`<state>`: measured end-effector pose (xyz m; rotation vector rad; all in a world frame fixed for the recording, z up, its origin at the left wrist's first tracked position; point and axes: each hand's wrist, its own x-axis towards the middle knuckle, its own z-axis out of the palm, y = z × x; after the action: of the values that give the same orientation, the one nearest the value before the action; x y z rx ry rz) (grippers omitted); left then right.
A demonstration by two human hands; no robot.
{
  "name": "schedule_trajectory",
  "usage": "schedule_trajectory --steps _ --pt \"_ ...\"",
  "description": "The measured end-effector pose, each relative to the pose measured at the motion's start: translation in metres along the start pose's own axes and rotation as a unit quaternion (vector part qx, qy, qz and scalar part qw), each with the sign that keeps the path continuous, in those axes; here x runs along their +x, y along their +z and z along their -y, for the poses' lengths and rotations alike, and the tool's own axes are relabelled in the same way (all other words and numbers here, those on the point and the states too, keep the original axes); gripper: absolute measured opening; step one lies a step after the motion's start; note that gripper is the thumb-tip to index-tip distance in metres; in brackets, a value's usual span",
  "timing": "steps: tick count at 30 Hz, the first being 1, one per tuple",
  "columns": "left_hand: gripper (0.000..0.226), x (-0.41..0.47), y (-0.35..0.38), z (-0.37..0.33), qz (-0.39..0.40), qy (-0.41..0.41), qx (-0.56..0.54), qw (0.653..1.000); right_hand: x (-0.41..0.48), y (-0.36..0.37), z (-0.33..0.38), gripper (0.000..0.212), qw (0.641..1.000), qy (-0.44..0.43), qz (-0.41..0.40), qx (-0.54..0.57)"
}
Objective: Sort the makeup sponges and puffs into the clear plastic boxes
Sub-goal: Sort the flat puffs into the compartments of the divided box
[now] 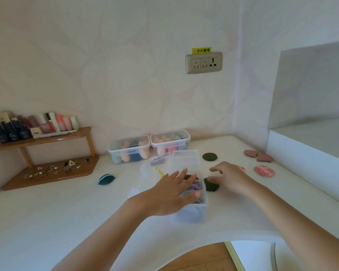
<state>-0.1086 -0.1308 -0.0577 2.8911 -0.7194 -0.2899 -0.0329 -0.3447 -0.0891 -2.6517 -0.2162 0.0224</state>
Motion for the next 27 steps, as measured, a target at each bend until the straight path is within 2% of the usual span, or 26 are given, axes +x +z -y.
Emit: schedule_trajectory --steps 2,5,7,9,12,14,17,21,23,27 --pt "0.063 -0.002 -0.001 -0.001 -0.003 -0.008 -0.006 1.0 -0.003 0.003 0.002 0.049 0.999 -0.009 0.032 -0.008" --pt "0.061 -0.004 -0.002 -0.004 -0.002 -0.028 -0.016 0.999 -0.007 -0.001 0.006 0.024 1.0 -0.012 0.014 0.006" --pt "0.06 -0.008 -0.005 -0.007 -0.001 -0.031 -0.016 0.999 -0.009 -0.009 0.007 0.016 1.0 -0.001 -0.009 0.029" --pt "0.059 -0.011 -0.008 -0.008 0.002 -0.029 -0.007 1.0 -0.011 -0.02 0.011 0.016 0.997 -0.008 -0.052 0.056" --pt "0.06 -0.016 -0.01 -0.007 0.01 -0.022 0.001 1.0 -0.013 -0.033 0.022 0.017 0.98 -0.03 -0.158 0.12" --pt "0.059 -0.021 -0.012 -0.006 0.01 -0.017 -0.001 1.0 -0.013 -0.038 0.035 0.015 0.967 -0.064 -0.183 0.166" --pt "0.058 -0.03 -0.015 -0.006 0.017 -0.018 -0.001 1.0 -0.016 -0.034 0.061 0.014 0.968 -0.122 -0.134 0.171" --pt "0.056 -0.043 -0.017 -0.003 0.016 -0.012 -0.011 1.0 -0.018 -0.019 0.089 0.016 0.979 -0.177 -0.099 0.027" --pt "0.056 -0.046 -0.017 -0.003 0.011 -0.01 -0.015 1.0 -0.017 -0.013 0.096 0.016 0.979 -0.188 -0.067 -0.03" --pt "0.057 -0.047 -0.017 -0.006 -0.01 -0.025 -0.037 0.999 -0.016 -0.01 0.097 0.023 0.984 -0.175 -0.006 -0.043"
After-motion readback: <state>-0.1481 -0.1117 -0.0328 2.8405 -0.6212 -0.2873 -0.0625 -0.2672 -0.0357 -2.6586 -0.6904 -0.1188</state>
